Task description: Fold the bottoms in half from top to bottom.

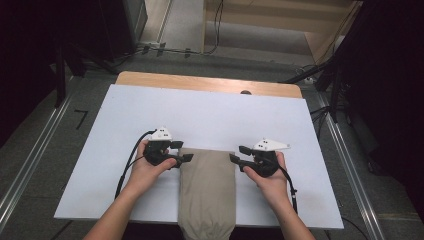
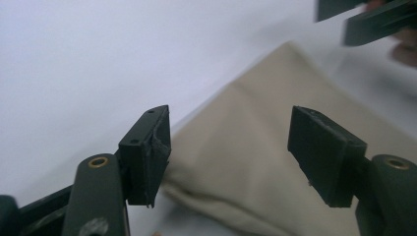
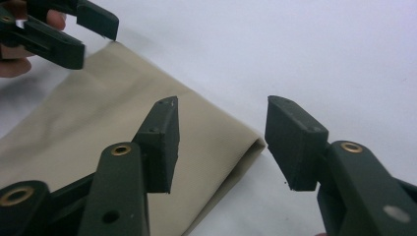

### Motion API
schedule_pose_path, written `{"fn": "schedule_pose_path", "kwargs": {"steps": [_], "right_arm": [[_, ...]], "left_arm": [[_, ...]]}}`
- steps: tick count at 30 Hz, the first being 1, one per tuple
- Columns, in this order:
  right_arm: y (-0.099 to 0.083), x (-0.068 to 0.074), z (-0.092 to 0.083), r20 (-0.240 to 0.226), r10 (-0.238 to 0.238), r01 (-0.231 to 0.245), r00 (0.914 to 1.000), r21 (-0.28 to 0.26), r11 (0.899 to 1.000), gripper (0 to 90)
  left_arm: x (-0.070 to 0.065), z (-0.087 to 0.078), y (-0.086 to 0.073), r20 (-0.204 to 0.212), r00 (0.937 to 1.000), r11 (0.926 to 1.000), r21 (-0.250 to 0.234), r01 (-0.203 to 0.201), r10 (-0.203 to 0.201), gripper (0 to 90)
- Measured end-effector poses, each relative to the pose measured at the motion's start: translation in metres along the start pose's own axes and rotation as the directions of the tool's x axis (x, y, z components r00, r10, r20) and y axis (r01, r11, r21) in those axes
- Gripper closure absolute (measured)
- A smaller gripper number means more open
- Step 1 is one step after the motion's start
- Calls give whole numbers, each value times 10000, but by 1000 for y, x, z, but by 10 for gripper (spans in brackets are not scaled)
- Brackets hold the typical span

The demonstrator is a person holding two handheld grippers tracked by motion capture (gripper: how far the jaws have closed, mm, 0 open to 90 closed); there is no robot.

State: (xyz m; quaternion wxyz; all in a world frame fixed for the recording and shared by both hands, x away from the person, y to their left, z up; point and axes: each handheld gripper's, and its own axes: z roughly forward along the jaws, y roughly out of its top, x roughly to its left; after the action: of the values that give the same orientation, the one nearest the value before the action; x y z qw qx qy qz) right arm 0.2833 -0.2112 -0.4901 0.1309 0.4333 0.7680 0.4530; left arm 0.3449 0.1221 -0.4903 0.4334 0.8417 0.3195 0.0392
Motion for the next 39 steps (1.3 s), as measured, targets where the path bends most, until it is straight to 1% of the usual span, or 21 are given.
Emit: {"fn": "schedule_pose_path", "kwargs": {"steps": [1, 3, 4, 5, 7, 9, 13, 15, 17, 19, 21, 23, 25, 26, 28, 31, 33, 35, 36, 37, 39], "right_arm": [[1, -2, 4, -48, -16, 16, 10000, 95, 10000, 477], [4, -4, 11, -97, -34, 38, 9999, 340, 9994, 492], [4, -6, 15, -81, -59, 63, 9999, 482, 9988, 493], [5, -6, 18, -60, 29, -25, 10000, 646, 9979, 504], [4, -10, 24, -64, 128, -122, 9999, 837, 9964, 524], [2, -13, 28, -9, 166, -164, 9999, 1094, 9939, 533], [-2, -16, 33, -122, 156, -137, 9998, 1424, 9897, 557], [-3, -17, 35, -123, 46, -27, 9999, 1517, 9884, 565], [-5, -18, 37, -149, 34, -10, 9999, 1565, 9877, 591], [-6, -17, 38, -142, -52, 73, 9999, 1546, 9880, 620], [-7, -16, 39, -217, -181, 213, 9996, 1562, 9875, 682], [-9, -15, 39, -292, -259, 302, 9992, 1544, 9875, 722], [-9, -16, 39, -338, -54, 105, 9994, 1535, 9881, 743], [-9, -16, 38, -352, 110, -53, 9993, 1587, 9873, 759], [-9, -18, 39, -397, 240, -174, 9989, 1582, 9872, 785], [-9, -19, 38, -407, 272, -203, 9988, 1625, 9865, 839], [-10, -20, 38, -537, 368, -275, 9979, 1655, 9858, 861], [-10, -20, 38, -540, 363, -269, 9979, 1652, 9859, 870], [-10, -19, 38, -496, 317, -233, 9983, 1625, 9864, 872], [-10, -18, 38, -465, 229, -151, 9987, 1610, 9868, 874], [-10, -18, 38, -458, 243, -167, 9987, 1603, 9869, 877]], "left_arm": [[4, 2, -1, -109, 9999, 9999, 93, 134, -133, 404], [10, 5, -4, -413, 9988, 9992, 289, 264, -252, 446], [12, 6, -5, -428, 9986, 9987, 387, 339, -322, 460], [14, 7, -5, -434, 9982, 9982, 427, 430, -412, 475], [16, 7, -7, -305, 9982, 9973, 489, 539, -525, 505], [16, 7, -7, -261, 9984, 9971, 562, 512, -498, 525], [15, 8, -8, -195, 9983, 9959, 710, 553, -541, 521], [14, 9, -8, -225, 9987, 9959, 772, 476, -460, 518], [13, 9, -8, -205, 9990, 9959, 800, 421, -406, 521], [13, 9, -9, -72, 9992, 9961, 784, 394, -390, 561], [13, 9, -10, -35, 9989, 9963, 722, 463, -461, 581], [13, 9, -11, -29, 9989, 9963, 726, 462, -462, 601], [12, 9, -12, -14, 9990, 9964, 727, 438, -438, 631], [12, 10, -12, 34, 9990, 9964, 732, 438, -442, 650], [11, 10, -12, 164, 9988, 9957, 812, 439, -454, 689], [13, 11, -12, 338, 9974, 9940, 911, 598, -631, 737], [13, 11, -12, 404, 9964, 9934, 898, 713, -752, 770], [12, 10, -11, 310, 9980, 9946, 899, 519, -549, 810], [10, 11, -11, 253, 9983, 9951, 854, 493, -517, 821], [10, 10, -11, 221, 9985, 9952, 852, 475, -496, 829], [11, 10, -11, 279, 9979, 9952, 808, 553, -577, 838]]}}
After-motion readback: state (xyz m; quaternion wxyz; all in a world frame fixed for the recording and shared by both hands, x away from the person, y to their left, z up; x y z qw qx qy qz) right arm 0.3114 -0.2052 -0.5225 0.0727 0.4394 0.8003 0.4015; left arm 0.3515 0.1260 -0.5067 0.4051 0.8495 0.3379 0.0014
